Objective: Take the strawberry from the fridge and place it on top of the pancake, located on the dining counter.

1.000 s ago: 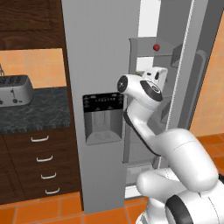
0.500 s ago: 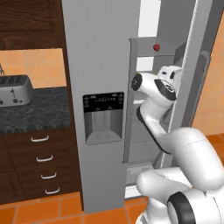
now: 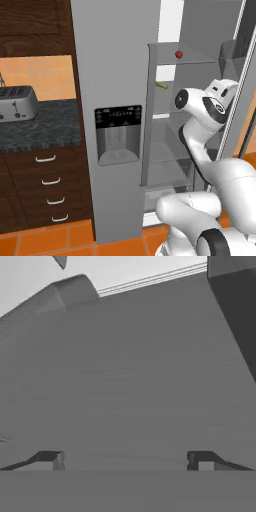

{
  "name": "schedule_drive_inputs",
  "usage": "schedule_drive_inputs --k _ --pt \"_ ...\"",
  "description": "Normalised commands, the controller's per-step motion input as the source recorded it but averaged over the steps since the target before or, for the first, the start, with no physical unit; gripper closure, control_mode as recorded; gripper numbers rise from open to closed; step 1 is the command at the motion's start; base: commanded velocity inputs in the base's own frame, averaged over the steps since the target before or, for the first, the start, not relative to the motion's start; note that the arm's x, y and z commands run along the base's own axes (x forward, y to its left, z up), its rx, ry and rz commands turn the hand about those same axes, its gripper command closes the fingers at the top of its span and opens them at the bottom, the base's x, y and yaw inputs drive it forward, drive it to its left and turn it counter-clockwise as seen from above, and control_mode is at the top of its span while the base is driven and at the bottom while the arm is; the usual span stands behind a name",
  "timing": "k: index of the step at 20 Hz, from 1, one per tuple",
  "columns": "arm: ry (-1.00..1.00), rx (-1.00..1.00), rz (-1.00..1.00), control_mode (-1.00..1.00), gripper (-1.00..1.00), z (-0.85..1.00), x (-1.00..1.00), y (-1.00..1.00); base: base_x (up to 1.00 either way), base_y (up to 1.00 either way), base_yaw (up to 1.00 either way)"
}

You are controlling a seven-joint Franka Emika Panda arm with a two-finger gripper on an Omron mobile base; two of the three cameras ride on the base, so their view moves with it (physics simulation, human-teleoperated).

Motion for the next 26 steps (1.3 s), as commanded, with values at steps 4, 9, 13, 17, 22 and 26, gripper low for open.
schedule_drive_inputs --k 4,9,13,17,22,26 --pt "-0.08 0.04 -0.05 -1.0 -1.0 0.0 -0.11 -0.89 0.0 0.0 0.0" --pt "-0.02 0.13 -0.06 -1.0 -1.0 0.0 -0.03 -0.99 0.0 0.0 0.0" --pt "0.0 0.15 -0.05 -1.0 -1.0 0.0 0.0 -0.99 0.0 0.0 0.0" --pt "-0.02 0.16 -0.04 -1.0 -1.0 0.0 0.0 -0.88 0.0 0.0 0.0" --pt "-0.05 0.16 -0.02 -1.0 -1.0 0.0 -0.01 -0.64 0.0 0.0 0.0" --pt "-0.06 0.12 0.0 -1.0 -1.0 0.0 -0.61 0.31 0.0 0.0 0.0"
